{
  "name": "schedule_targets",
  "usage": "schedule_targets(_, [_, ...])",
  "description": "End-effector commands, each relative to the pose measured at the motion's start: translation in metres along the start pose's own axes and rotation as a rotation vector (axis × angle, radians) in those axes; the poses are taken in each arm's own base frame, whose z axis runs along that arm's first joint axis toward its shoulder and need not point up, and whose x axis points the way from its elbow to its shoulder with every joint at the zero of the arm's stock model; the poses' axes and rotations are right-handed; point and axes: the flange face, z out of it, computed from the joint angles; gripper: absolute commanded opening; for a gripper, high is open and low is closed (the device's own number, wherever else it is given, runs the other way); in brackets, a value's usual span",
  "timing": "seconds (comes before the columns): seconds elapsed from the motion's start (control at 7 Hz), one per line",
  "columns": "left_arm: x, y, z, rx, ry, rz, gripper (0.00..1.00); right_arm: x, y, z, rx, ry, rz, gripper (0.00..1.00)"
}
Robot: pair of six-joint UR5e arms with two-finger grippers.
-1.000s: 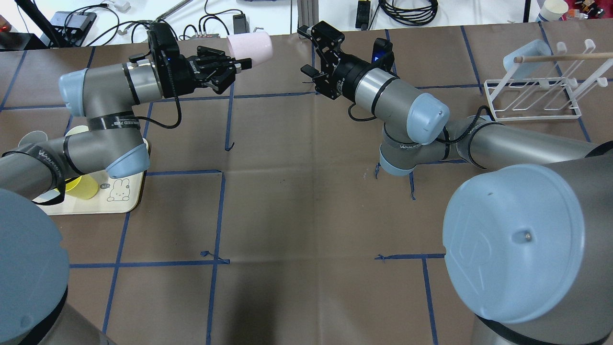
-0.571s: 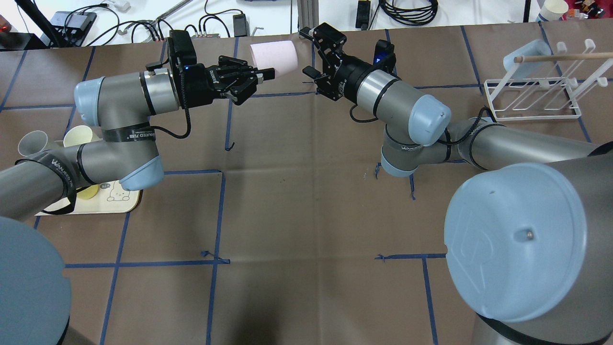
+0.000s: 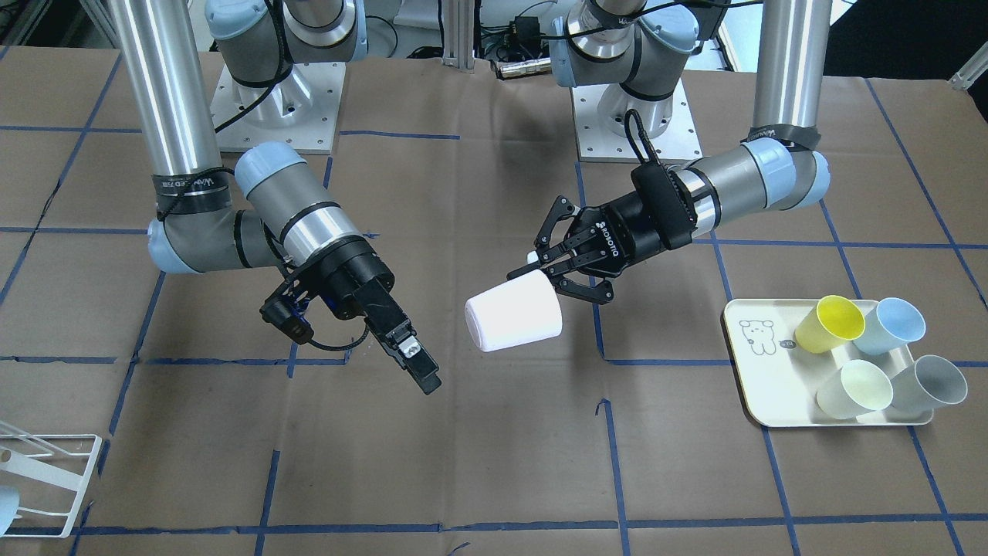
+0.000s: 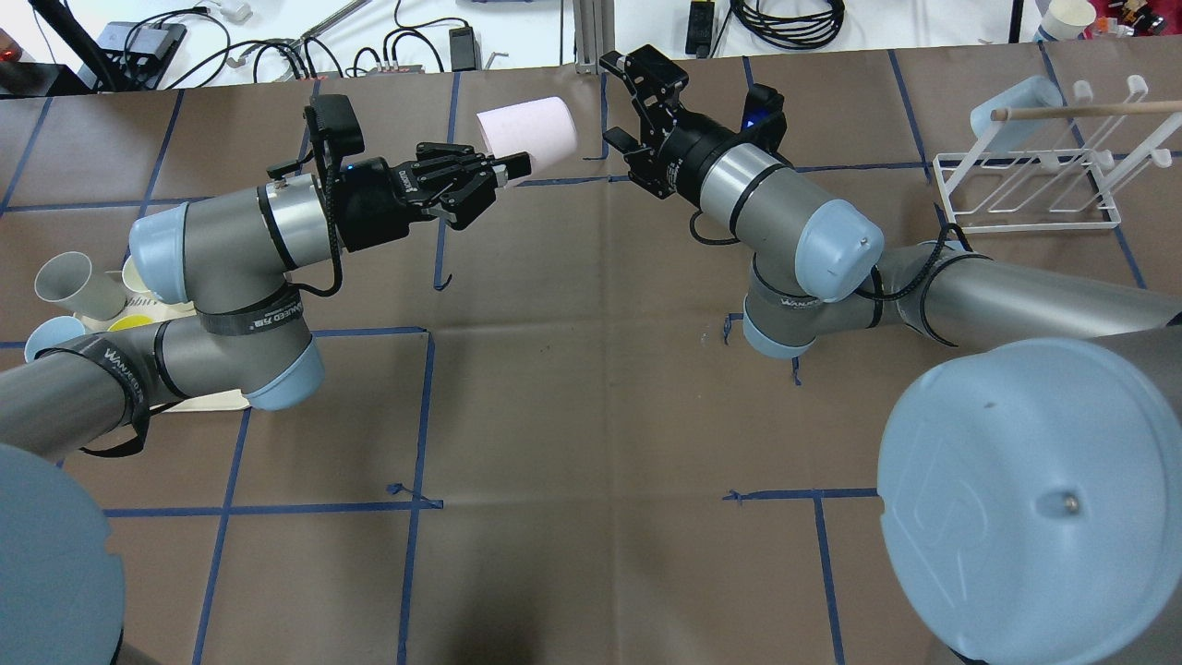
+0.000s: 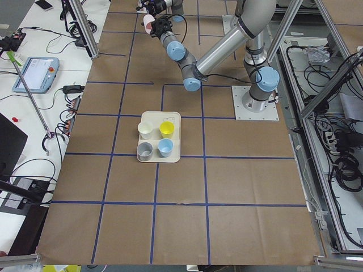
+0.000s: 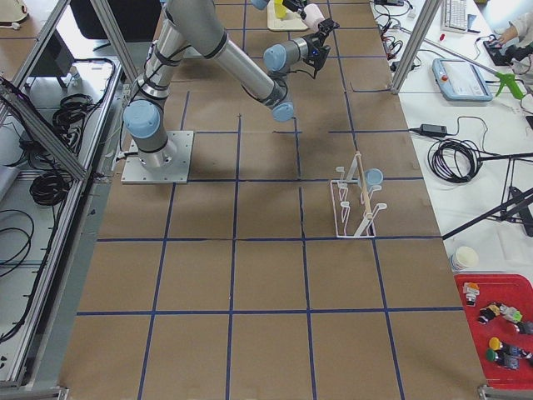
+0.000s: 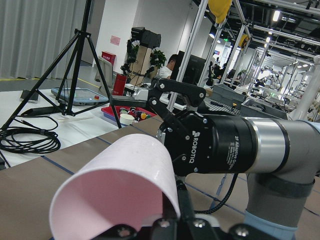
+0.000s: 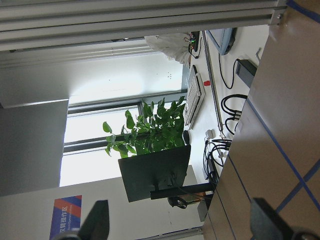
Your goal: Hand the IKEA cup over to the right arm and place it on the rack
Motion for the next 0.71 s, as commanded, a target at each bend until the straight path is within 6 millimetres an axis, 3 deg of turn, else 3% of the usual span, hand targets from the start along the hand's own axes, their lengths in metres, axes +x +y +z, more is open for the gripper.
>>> schedule_targets(0.0, [-0.006, -0.002, 0.0, 0.011, -0.014, -0.009, 0.0, -0.007, 0.006, -0.01, 0.052, -0.008, -0.011, 1.0])
schedule_targets(0.14, [-0.016, -0.003, 0.002, 0.011, -0.022, -0.006, 0.0, -0.009, 0.006, -0.011, 0.089, -0.018, -0.017, 1.0])
schedule_targets(0.29, [-0.02, 0.001, 0.004, 0.008, -0.022, -0.016, 0.0, -0.015, 0.017, -0.012, 0.103, -0.03, -0.024, 1.0])
schedule_targets(0.57, [-0.018, 0.002, 0.01, 0.0, -0.038, -0.014, 0.0, -0.009, 0.043, -0.003, 0.113, -0.023, -0.026, 1.0])
